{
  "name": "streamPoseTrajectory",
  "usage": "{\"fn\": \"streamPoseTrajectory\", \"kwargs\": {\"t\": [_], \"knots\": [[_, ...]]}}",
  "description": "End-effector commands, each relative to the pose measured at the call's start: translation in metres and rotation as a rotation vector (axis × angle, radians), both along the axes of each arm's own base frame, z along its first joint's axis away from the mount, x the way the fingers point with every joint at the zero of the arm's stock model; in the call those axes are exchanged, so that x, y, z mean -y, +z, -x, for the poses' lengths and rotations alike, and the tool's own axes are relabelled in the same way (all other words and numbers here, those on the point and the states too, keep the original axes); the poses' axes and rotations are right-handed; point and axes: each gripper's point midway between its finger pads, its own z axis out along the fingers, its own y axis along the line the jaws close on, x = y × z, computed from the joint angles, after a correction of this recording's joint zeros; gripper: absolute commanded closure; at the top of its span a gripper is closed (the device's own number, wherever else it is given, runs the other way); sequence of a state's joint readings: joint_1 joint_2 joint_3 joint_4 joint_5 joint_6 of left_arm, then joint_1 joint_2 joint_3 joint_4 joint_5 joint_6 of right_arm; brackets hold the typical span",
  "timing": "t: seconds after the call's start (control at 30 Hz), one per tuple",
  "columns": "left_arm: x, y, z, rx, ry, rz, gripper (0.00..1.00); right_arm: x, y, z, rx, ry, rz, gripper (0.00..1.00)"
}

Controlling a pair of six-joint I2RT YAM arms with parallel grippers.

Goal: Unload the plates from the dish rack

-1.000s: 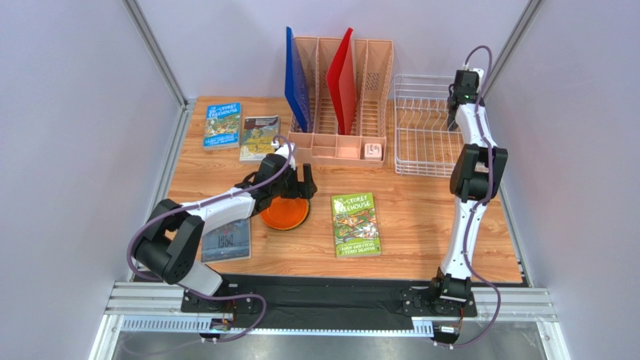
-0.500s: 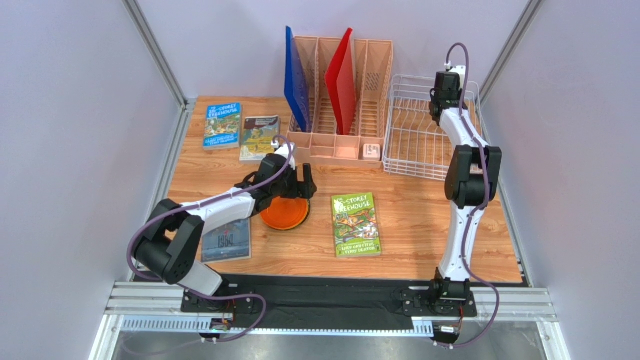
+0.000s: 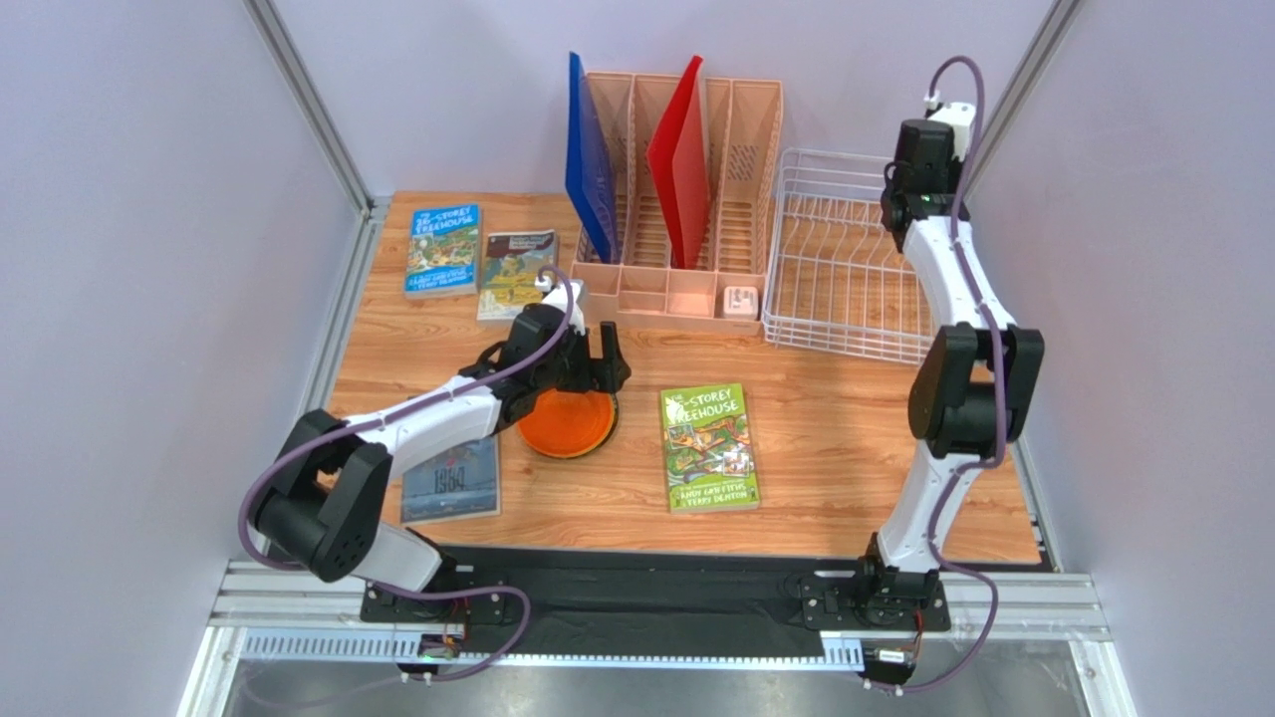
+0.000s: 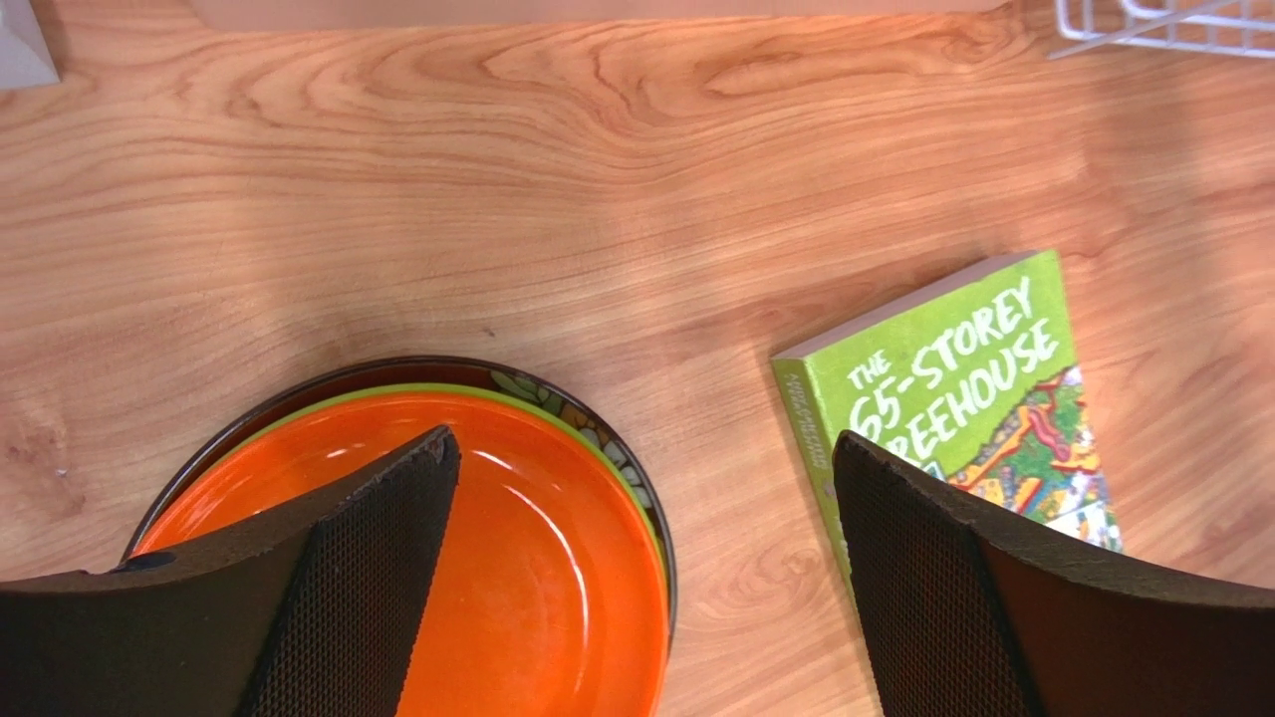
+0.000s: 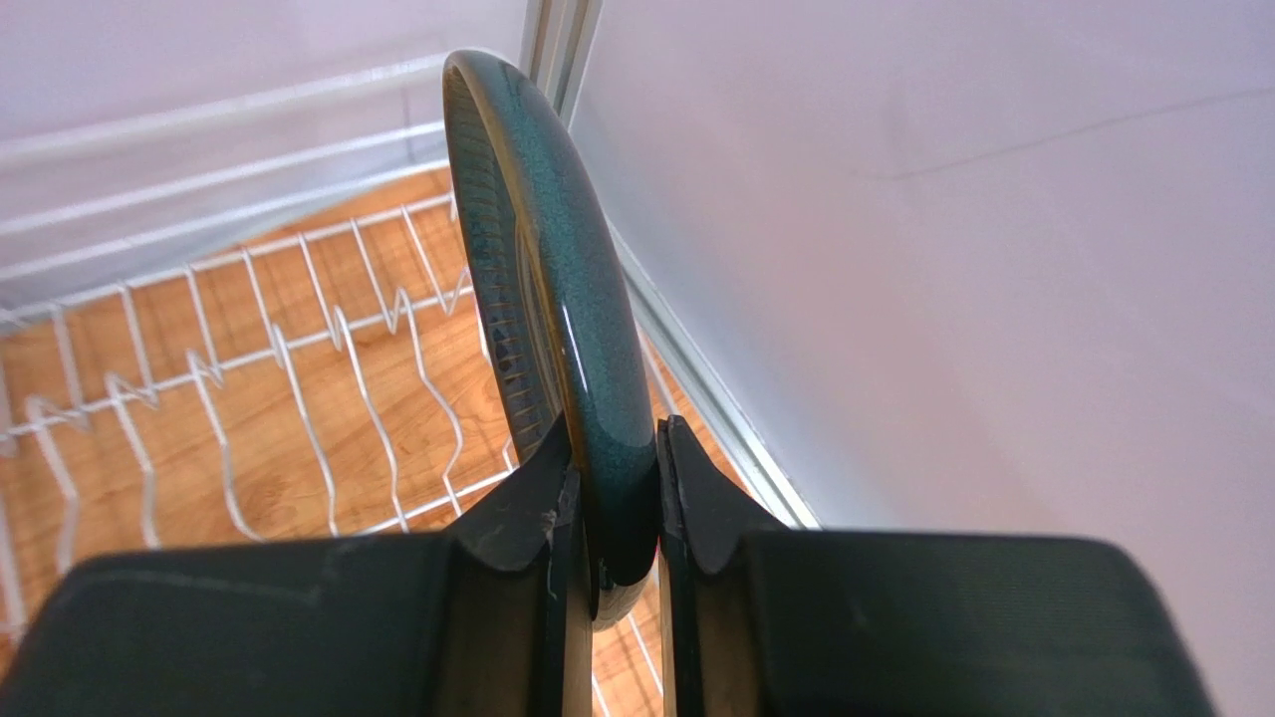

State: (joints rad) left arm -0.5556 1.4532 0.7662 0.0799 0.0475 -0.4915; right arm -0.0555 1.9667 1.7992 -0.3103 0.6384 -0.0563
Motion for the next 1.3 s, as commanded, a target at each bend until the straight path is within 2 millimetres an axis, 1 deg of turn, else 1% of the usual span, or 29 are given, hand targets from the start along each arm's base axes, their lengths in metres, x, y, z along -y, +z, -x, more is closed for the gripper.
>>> {"fn": "streamPoseTrajectory", "kwargs": {"t": [0.0,0.07,0.1,0.13,0.17,0.2,0.23,0.27,0.3,0.33,0.37,0.4,0.43,0.47,0.5,0.53,0.57,0.6,0.63,0.7,0.77,0.83,0.87,1.0,1.1,1.13,1.17,1.23,1.27], "knots": [[0.006,0.042,-0.003,0.084,-0.024,0.068,0.00,-0.006,0.078,0.031,0.201,-0.018,-0.058,1.00],[0.007,0.053,-0.001,0.108,-0.035,0.087,0.00,-0.021,0.089,0.043,0.238,0.031,-0.127,1.00],[0.010,0.058,0.001,0.112,-0.053,0.102,0.00,-0.032,0.072,0.051,0.192,0.059,-0.154,1.00],[0.011,0.065,0.003,0.127,-0.064,0.116,0.00,-0.045,0.087,0.062,0.234,0.108,-0.194,1.00],[0.012,0.069,0.005,0.131,-0.073,0.124,0.00,-0.061,0.081,0.069,0.214,0.149,-0.224,1.00],[0.014,0.072,0.007,0.134,-0.089,0.136,0.00,-0.070,0.065,0.078,0.185,0.182,-0.257,1.00],[0.015,0.078,0.010,0.150,-0.104,0.152,0.00,-0.089,0.062,0.084,0.184,0.268,-0.320,1.00],[0.018,0.084,0.011,0.171,-0.118,0.170,0.00,-0.117,0.078,0.098,0.221,0.346,-0.365,1.00],[0.019,0.083,0.015,0.166,-0.135,0.181,0.00,-0.128,0.061,0.109,0.188,0.376,-0.403,1.00],[0.020,0.086,0.017,0.170,-0.140,0.188,0.00,-0.148,0.060,0.118,0.180,0.458,-0.466,1.00],[0.021,0.087,0.018,0.168,-0.145,0.196,0.00,-0.161,0.069,0.134,0.204,0.491,-0.520,1.00],[0.022,0.086,0.021,0.161,-0.157,0.203,0.00,-0.173,0.065,0.143,0.198,0.529,-0.559,1.00],[0.022,0.085,0.022,0.157,-0.158,0.207,0.00,-0.193,0.049,0.155,0.159,0.607,-0.627,1.00],[0.023,0.086,0.024,0.154,-0.162,0.219,0.00,-0.208,0.049,0.164,0.168,0.652,-0.661,1.00],[0.023,0.082,0.026,0.142,-0.160,0.229,0.00,-0.224,0.058,0.178,0.189,0.712,-0.716,1.00],[0.023,0.083,0.027,0.145,-0.157,0.240,0.00,-0.232,0.044,0.187,0.164,0.724,-0.758,1.00],[0.025,0.085,0.028,0.153,-0.163,0.258,0.00,-0.244,0.044,0.193,0.169,0.761,-0.785,1.00],[0.024,0.082,0.031,0.141,-0.157,0.271,0.00,-0.256,0.048,0.204,0.178,0.798,-0.841,1.00],[0.024,0.084,0.033,0.146,-0.156,0.286,0.00,-0.262,0.032,0.211,0.144,0.803,-0.878,1.00],[0.026,0.086,0.035,0.152,-0.160,0.320,0.02,-0.282,0.033,0.221,0.151,0.860,-0.956,1.00],[0.028,0.087,0.036,0.162,-0.165,0.344,0.03,-0.298,0.022,0.229,0.124,0.891,-0.994,1.00],[0.030,0.088,0.036,0.162,-0.168,0.355,0.04,-0.309,0.017,0.235,0.103,0.902,-1.026,1.00],[0.031,0.089,0.036,0.161,-0.172,0.358,0.04,-0.320,0.012,0.240,0.080,0.923,-1.034,1.00],[0.035,0.088,0.035,0.150,-0.176,0.376,0.05,-0.342,-0.004,0.247,0.035,0.945,-1.056,1.00],[0.036,0.088,0.035,0.147,-0.174,0.387,0.04,-0.360,-0.011,0.250,0.009,0.973,-1.079,1.00],[0.037,0.088,0.035,0.150,-0.175,0.392,0.05,-0.365,-0.008,0.250,0.019,0.992,-1.083,1.00],[0.038,0.087,0.035,0.144,-0.179,0.396,0.05,-0.374,-0.014,0.251,-0.007,0.999,-1.092,1.00],[0.039,0.087,0.033,0.150,-0.173,0.403,0.05,-0.384,-0.014,0.251,-0.019,1.018,-1.097,1.00],[0.039,0.086,0.033,0.155,-0.171,0.404,0.05,-0.392,-0.018,0.253,-0.046,1.030,-1.103,1.00]]}}
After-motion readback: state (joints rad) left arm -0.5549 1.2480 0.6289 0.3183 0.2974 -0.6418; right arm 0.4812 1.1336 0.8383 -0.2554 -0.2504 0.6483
